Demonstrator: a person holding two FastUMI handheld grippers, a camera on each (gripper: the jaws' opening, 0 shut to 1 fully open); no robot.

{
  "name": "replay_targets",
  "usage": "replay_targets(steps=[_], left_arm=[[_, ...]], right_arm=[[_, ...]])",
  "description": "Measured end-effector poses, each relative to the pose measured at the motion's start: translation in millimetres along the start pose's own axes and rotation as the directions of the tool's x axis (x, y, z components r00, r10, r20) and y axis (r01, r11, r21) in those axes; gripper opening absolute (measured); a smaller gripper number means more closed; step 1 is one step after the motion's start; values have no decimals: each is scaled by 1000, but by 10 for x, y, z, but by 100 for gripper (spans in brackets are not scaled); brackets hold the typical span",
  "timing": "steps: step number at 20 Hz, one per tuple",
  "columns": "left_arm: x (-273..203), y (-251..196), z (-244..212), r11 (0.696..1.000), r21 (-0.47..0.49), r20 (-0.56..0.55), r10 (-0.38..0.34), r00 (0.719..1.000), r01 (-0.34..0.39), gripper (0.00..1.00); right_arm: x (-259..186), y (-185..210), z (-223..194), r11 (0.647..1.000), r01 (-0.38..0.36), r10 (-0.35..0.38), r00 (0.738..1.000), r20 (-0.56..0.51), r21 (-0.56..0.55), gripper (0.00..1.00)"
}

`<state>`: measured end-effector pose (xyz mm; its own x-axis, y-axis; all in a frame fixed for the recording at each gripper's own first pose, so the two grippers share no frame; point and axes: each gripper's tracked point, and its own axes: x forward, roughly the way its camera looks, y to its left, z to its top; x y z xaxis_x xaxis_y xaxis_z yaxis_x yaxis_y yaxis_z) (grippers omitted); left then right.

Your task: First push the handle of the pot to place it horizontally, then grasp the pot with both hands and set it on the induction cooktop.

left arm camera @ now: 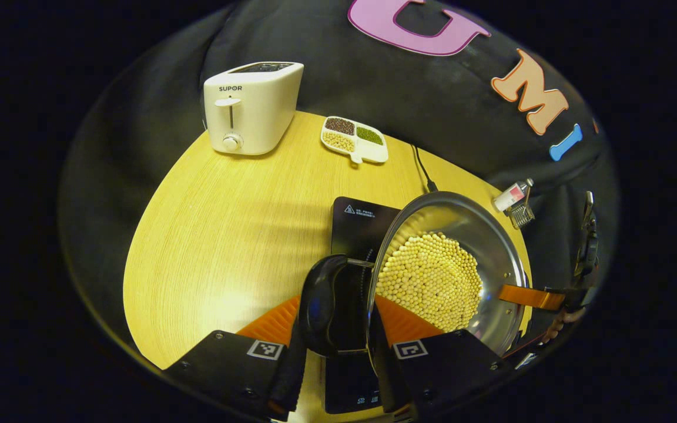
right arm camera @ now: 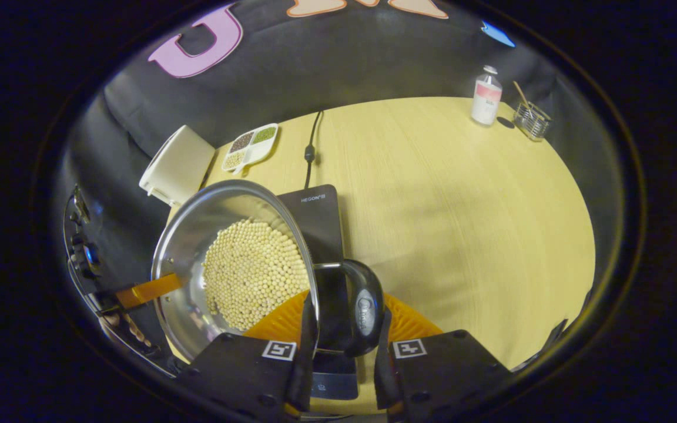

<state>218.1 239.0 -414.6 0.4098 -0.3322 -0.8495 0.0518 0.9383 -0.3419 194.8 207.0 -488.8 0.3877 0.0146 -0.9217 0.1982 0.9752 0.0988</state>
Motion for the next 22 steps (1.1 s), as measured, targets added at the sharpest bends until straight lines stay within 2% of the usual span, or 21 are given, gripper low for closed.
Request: replay_targets(steps=[3, 4, 5, 6, 7, 8, 9, 10, 11, 12, 13, 14, 15, 16, 17, 18, 19, 20, 21, 22], left_arm=[[-4, -17, 11, 998, -56, 40, -29, 999, 31, 54], [23, -50, -34, 994, -94, 43, -51, 998, 54, 54], [38, -79, -113, 988, -139, 36, -64, 997, 69, 57], [32, -101, -184, 981, -173, 25, -83, 996, 86, 58], [16, -127, -194, 978, -186, 33, -93, 995, 97, 64], [-14, -112, -172, 980, -179, 60, -81, 995, 91, 61], [-63, -82, -110, 985, -157, 95, -62, 994, 77, 61], [-93, -42, -31, 990, -128, 133, -36, 990, 53, 62], [-123, -8, 43, 995, -97, 166, -13, 986, 30, 70], [-179, -16, 60, 997, -71, 179, -2, 984, 15, 65], [-228, -6, 77, 999, -53, 195, 10, 981, 0, 66], [-265, -1, 99, 999, -44, 207, 22, 978, -13, 75], [-305, 23, 98, 999, -43, 221, 39, 974, -30, 68], [-359, 46, 69, 998, -45, 223, 56, 973, -47, 69], [-432, 60, 40, 996, -56, 231, 75, 970, -63, 73], [-518, 53, 4, 994, -72, 241, 94, 966, -79, 81], [-627, 53, -27, 991, -80, 253, 122, 960, -105, 83], [-726, 58, -37, 989, -75, 279, 145, 949, -129, 78], [-838, 59, -51, 984, -64, 303, 176, 937, -164, 84], [-958, 88, -46, 978, -44, 332, 206, 920, -203, 79]], right_arm=[[0, -15, 16, 1000, 1, -1, 1000, 12, 7, 45], [23, -31, 5, 1000, 13, -13, 1000, 13, 7, 48], [18, -30, -19, 1000, 13, -13, 1000, 11, 9, 51], [23, -18, -41, 1000, 11, -11, 1000, 19, 11, 51], [8, 9, 19, 1000, 0, -1, 999, 49, 18, 52], [-20, 3, 88, 1000, -9, 7, 997, 82, 21, 53], [-68, -15, 143, 1000, -20, 17, 993, 117, 23, 51], [-109, -30, 214, 999, -32, 27, 989, 144, 31, 62], [-156, -25, 239, 998, -41, 34, 986, 162, 39, 60], [-202, -43, 255, 998, -49, 41, 984, 171, 42, 61], [-237, -58, 274, 997, -58, 50, 982, 181, 40, 65], [-302, -75, 296, 997, -72, 63, 978, 198, 40, 67], [-374, -73, 315, 995, -89, 78, 973, 216, 42, 70], [-440, -72, 332, 993, -110, 97, 968, 231, 46, 71], [-511, -85, 311, 991, -128, 113, 964, 243, 46, 77], [-573, -130, 309, 990, -137, 122, 960, 254, 42, 78], [-652, -182, 284, 988, -151, 136, 954, 266, 38, 78], [-719, -239, 288, 986, -164, 147, 948, 281, 37, 79], [-790, -290, 272, 983, -181, 163, 943, 289, 39, 79], [-868, -337, 250, 979, -201, 181, 938, 296, 40, 80]])
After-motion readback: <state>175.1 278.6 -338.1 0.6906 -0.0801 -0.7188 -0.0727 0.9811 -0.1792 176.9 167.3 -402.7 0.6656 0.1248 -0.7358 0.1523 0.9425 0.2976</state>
